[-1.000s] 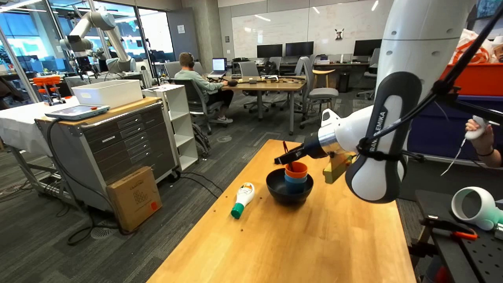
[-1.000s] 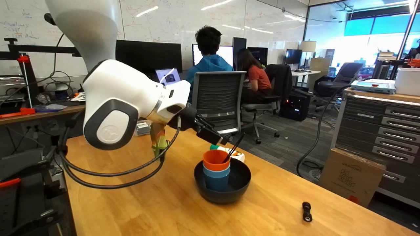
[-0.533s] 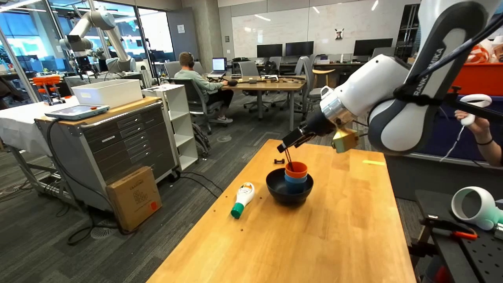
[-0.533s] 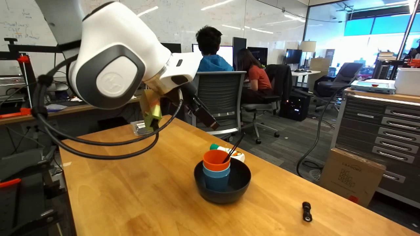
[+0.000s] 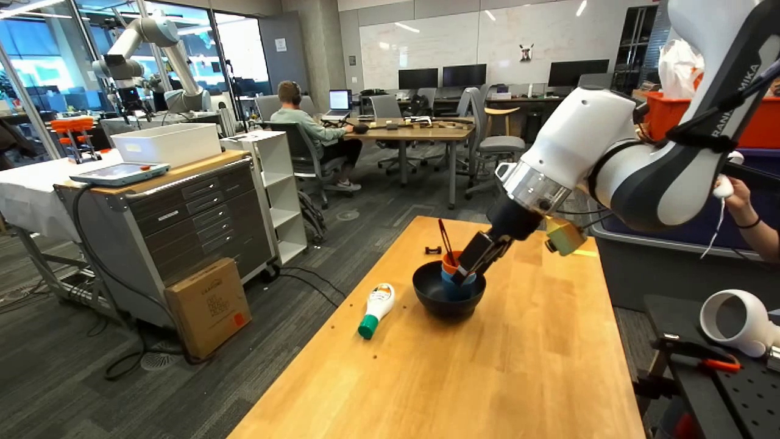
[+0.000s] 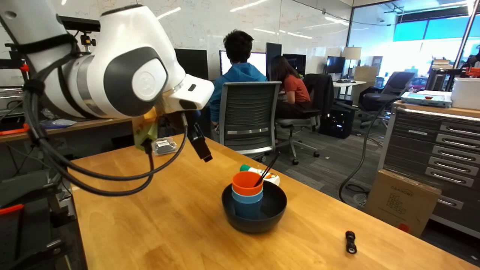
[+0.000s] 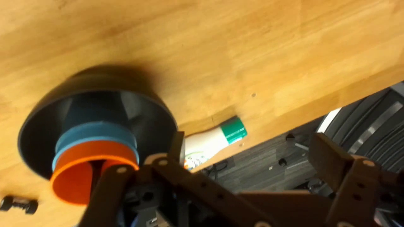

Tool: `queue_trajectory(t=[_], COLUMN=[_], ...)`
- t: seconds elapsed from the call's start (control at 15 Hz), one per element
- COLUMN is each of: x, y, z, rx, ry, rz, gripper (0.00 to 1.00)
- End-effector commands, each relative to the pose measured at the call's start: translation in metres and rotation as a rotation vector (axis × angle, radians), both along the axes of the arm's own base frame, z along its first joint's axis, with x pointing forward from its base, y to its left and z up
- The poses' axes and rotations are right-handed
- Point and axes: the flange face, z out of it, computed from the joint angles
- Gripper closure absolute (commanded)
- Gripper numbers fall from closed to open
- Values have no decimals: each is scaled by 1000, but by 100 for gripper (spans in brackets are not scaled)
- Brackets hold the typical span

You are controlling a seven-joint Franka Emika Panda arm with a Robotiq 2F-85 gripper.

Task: Put the cups into each other in the black bowl and put the fork in them beginning with the dark blue one, then the light blue one, and finally the orange one

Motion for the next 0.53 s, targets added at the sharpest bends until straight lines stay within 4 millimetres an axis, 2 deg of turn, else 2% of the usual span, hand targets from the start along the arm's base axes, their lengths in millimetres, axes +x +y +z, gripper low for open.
queue_trajectory(t=[0.0, 0.2, 0.27, 0.47], x=[-3, -1, -9, -9], y=[5, 1, 4, -5], z=[-21, -22, -27, -37], rx=[112, 194, 102, 137], ry=[52, 152, 142, 152], rz=[54, 99, 46, 41], gripper=[0, 0, 0, 0])
